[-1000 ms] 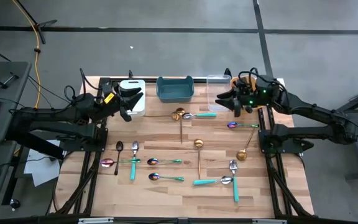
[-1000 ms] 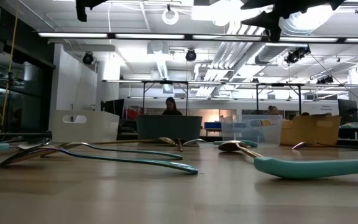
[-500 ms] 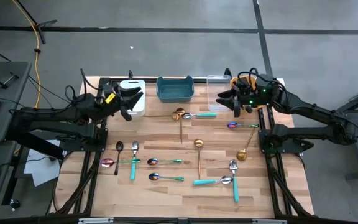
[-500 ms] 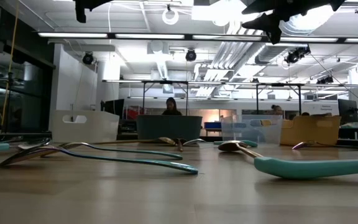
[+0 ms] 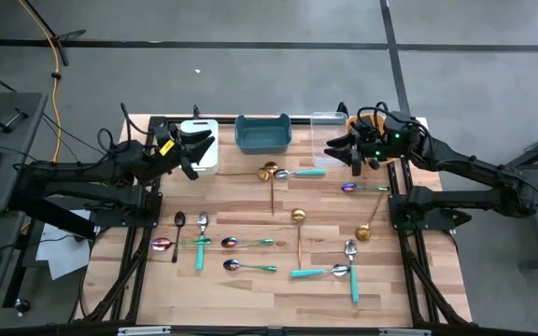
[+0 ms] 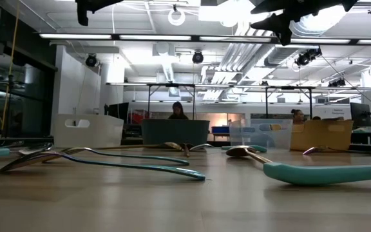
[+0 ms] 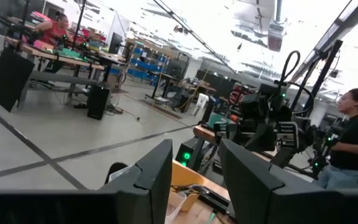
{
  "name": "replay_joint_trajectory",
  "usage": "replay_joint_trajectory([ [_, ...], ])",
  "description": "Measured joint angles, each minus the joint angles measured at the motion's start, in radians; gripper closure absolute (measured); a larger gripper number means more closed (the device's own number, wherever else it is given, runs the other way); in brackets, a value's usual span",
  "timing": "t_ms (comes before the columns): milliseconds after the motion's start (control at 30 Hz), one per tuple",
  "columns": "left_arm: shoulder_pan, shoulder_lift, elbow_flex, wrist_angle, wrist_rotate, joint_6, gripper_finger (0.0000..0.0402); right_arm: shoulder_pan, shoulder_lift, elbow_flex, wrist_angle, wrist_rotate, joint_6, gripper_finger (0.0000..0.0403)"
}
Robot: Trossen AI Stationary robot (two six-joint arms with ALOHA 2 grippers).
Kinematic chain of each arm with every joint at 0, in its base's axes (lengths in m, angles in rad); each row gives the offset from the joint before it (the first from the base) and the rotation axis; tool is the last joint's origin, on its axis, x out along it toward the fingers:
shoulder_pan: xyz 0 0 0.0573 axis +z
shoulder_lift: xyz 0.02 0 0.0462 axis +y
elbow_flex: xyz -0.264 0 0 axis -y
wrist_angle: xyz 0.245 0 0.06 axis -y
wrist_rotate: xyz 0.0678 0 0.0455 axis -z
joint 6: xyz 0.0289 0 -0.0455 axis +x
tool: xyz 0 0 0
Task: Sort silverware by color (type)
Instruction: Put the black spoon into the yellow bin
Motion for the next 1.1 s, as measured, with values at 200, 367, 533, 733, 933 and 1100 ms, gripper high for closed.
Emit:
replay_joint_trajectory([
  [200,0.002,0.000,0.000,0.045,-0.045,0.000,0.0273,0.000,-0.001,0.000,-0.049,-0.004,-0.020,0.0243],
  [367,0.002,0.010,0.000,0.121,-0.111,0.048,0.0273,0.000,-0.014,0.000,-0.138,-0.004,-0.078,0.0243],
  [533,0.002,0.036,0.007,0.190,-0.164,0.147,0.0273,0.000,-0.039,0.000,-0.170,-0.003,-0.131,0.0243],
  [733,0.002,0.077,0.062,0.189,-0.194,0.226,0.0273,0.000,-0.071,0.000,-0.148,0.006,-0.135,0.0243],
  [933,0.002,0.094,0.073,0.096,-0.098,0.122,0.0273,0.000,-0.066,0.000,-0.097,0.008,-0.160,0.0243],
  [1100,0.002,0.105,0.073,-0.103,0.090,0.002,0.0273,0.000,-0.029,0.000,-0.037,0.007,-0.122,0.0243],
])
